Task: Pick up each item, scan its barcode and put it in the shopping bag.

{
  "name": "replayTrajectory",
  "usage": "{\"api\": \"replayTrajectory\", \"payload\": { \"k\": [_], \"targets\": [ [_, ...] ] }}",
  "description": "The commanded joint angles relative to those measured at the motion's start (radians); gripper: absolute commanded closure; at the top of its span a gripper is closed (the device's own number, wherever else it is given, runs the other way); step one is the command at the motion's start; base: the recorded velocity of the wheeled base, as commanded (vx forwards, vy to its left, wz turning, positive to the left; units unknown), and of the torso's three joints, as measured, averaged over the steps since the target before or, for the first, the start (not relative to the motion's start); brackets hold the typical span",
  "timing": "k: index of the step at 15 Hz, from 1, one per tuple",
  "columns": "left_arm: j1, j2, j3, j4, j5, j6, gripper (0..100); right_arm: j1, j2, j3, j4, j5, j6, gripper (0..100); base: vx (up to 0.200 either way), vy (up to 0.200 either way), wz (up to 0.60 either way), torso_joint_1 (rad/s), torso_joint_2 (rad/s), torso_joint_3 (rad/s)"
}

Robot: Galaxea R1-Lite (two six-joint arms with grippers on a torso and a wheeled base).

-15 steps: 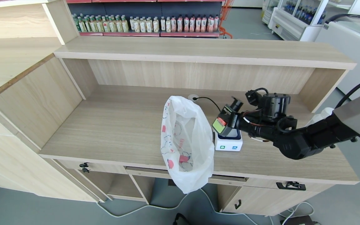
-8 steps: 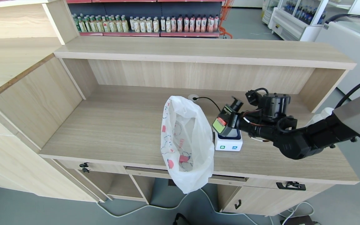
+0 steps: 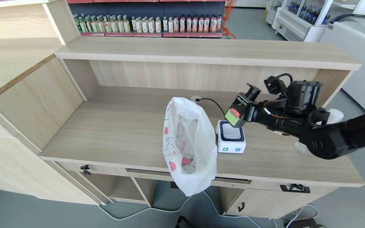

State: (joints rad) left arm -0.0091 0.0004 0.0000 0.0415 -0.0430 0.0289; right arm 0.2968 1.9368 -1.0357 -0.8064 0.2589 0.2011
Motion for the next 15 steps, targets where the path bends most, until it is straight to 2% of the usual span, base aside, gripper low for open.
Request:
{"api": "replayTrajectory", "payload": {
  "k": [1,2,4,7,9,10,11,15],
  "targets": [
    [0.000,0.000,0.000,0.000,0.000,0.000,0,-0.007,-0.156,0.098,-0.037,0.066,-0.114,100,0.000,0.200,0.00,0.002,0.00,-0.002],
    [0.000,0.000,0.000,0.000,0.000,0.000,0,-0.007,-0.187,0.137,-0.088,0.117,-0.183,100,0.000,0.200,0.00,-0.007,0.00,0.002],
    [0.000,0.000,0.000,0.000,0.000,0.000,0,0.004,-0.216,0.177,-0.131,0.155,-0.265,100,0.000,0.200,0.00,0.007,0.01,0.005],
    [0.000,0.000,0.000,0.000,0.000,-0.001,0,0.027,-0.216,0.181,-0.126,0.146,-0.278,100,0.000,0.200,0.00,-0.002,0.00,0.004],
    [0.000,0.000,0.000,0.000,0.000,-0.001,0,0.028,-0.188,0.181,-0.125,0.117,-0.285,100,0.000,0.000,0.00,0.000,0.00,0.000],
    [0.000,0.000,0.000,0.000,0.000,-0.001,0,0.035,-0.137,0.175,-0.134,0.040,-0.289,100,0.000,0.000,0.00,0.000,0.00,0.000],
    [0.000,0.000,0.000,0.000,0.000,-0.001,0,0.036,-0.119,0.174,-0.135,0.019,-0.289,100,0.000,0.000,0.00,0.000,0.00,0.000],
    [0.000,0.000,0.000,0.000,0.000,-0.001,0,0.051,-0.010,0.223,-0.286,0.006,-0.333,100,0.000,0.000,0.00,0.000,0.00,0.000]
  ]
}}
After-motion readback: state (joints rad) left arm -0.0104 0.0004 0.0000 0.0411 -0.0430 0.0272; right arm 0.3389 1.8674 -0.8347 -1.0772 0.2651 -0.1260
